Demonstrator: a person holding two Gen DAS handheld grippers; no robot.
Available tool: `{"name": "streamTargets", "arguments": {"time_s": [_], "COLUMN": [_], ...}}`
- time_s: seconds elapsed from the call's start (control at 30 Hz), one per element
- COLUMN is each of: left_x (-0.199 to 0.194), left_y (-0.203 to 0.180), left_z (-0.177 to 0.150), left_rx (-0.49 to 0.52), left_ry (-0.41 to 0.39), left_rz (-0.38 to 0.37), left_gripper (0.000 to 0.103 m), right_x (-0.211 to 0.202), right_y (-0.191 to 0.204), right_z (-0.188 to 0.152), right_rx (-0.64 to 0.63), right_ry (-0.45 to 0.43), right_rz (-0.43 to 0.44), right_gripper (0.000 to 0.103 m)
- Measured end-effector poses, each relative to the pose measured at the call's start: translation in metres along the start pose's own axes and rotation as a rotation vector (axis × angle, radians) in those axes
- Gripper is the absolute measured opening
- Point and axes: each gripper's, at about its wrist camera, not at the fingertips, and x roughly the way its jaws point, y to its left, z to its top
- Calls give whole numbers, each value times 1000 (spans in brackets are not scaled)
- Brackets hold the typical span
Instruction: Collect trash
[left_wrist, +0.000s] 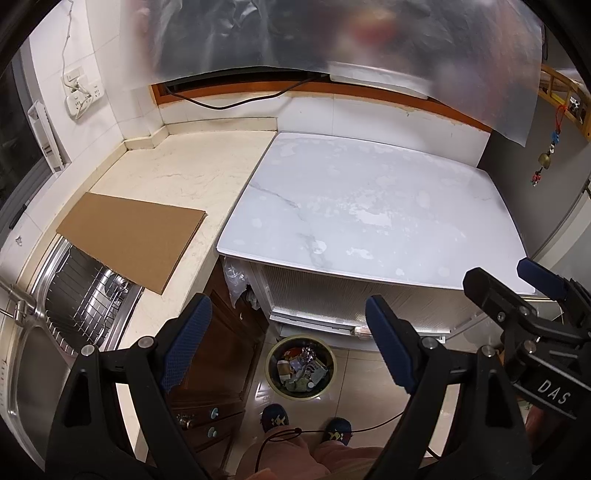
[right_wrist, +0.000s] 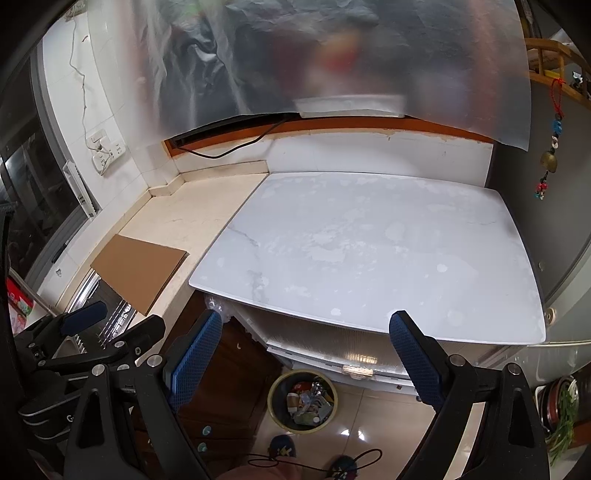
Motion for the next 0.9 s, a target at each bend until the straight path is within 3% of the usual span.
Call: {"name": "streamTargets", "arguments": {"time_s": [0.9], "left_x": [8], "left_y": [-3], "left_z": [-2], "left_rx": [-18], "left_ry": [18], "left_rz": [-12], "left_gripper": [83], "right_x": [6], "right_y": [0], "right_z": [-5], "right_rx": [-4], "right_ry": [14], "right_rz": [-2], "right_gripper": [93]}}
